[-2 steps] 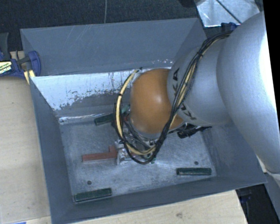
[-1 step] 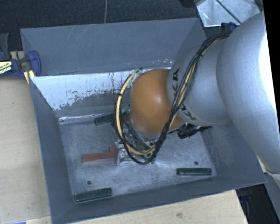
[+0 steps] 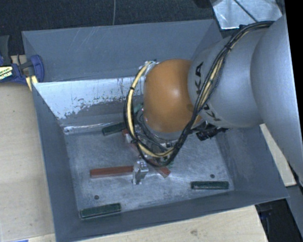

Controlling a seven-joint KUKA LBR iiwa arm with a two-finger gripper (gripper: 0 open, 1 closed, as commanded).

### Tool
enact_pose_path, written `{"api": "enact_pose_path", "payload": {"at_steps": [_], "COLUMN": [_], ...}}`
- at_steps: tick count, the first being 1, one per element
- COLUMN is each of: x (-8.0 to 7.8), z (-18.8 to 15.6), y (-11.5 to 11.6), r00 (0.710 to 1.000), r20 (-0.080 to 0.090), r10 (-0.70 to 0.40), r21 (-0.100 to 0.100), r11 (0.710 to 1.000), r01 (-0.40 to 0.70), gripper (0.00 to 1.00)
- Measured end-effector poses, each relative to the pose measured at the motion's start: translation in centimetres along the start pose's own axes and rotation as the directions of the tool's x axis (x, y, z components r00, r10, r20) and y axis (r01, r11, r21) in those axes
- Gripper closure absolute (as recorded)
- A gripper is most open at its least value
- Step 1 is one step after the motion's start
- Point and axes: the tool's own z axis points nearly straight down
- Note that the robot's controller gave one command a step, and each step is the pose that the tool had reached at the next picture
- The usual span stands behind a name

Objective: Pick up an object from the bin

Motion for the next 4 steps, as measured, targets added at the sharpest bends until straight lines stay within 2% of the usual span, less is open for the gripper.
{"api": "enact_pose_path", "payload": {"at_steps": [1, 2, 3, 4], "x": [0.2, -0.7, -0.7, 0.3], "z": [0.3, 4.7, 4.7, -14.5], "y": [-0.1, -0.5, -0.5, -1.0], "r00": [1.0, 1.0, 1.0, 0.993], "r20": [-0.006, 0.016, 0.016, -0.009], "r10": [0.001, -0.016, -0.016, -0.118], "r21": [0.002, -0.004, -0.004, 0.002], "r11": [1.0, 1.0, 1.0, 0.993], "r01": [-0.001, 0.016, 0.016, 0.118], "gripper": [0.0, 1.0, 1.0, 1.0]}}
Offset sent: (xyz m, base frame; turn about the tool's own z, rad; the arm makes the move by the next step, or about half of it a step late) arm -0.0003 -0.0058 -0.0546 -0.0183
